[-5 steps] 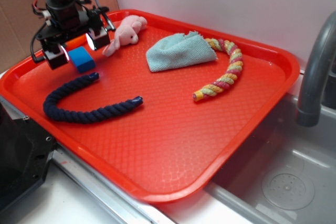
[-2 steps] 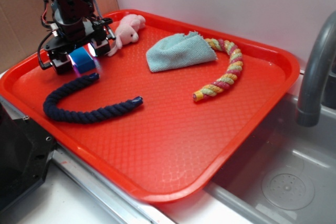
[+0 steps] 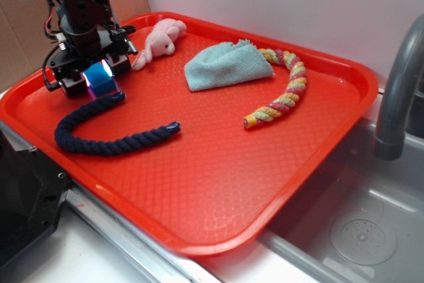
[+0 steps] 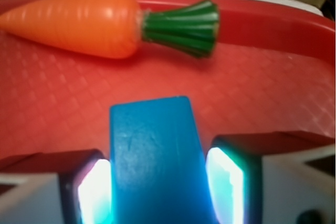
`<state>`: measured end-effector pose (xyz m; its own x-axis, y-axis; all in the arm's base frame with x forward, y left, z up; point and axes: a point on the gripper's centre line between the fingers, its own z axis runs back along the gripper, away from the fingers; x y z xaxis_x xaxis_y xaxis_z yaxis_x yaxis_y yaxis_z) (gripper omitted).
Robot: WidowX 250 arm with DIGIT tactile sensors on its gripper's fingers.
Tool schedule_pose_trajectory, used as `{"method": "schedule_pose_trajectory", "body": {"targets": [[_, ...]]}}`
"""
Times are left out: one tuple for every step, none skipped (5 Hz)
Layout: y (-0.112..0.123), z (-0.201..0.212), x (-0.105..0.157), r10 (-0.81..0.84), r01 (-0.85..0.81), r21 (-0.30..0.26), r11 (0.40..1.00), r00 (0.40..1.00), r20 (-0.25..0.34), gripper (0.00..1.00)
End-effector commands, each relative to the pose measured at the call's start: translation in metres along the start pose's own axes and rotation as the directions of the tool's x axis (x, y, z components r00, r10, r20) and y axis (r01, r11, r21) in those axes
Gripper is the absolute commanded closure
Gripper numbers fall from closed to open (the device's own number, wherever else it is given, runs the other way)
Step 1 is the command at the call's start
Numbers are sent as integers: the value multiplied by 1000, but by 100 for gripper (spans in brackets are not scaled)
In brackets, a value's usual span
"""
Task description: Grab the blue block.
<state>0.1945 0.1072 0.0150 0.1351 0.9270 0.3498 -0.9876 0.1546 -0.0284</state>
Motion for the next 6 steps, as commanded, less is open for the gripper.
{"method": "schedule_pose_trajectory", "body": {"targets": [[-14,86,-4,-416,405,-123,906,906,-77,100],[-24,138,-24,-634,615,-162,772,763,-126,100],[-20,177,-50,-804,774,-226,591,589,-85,100],[-12,197,-56,-901,856,-292,428,431,-57,100],[-2,222,-56,-901,846,-325,423,430,-53,100],[5,217,-52,-877,812,-345,471,472,-89,100]]}}
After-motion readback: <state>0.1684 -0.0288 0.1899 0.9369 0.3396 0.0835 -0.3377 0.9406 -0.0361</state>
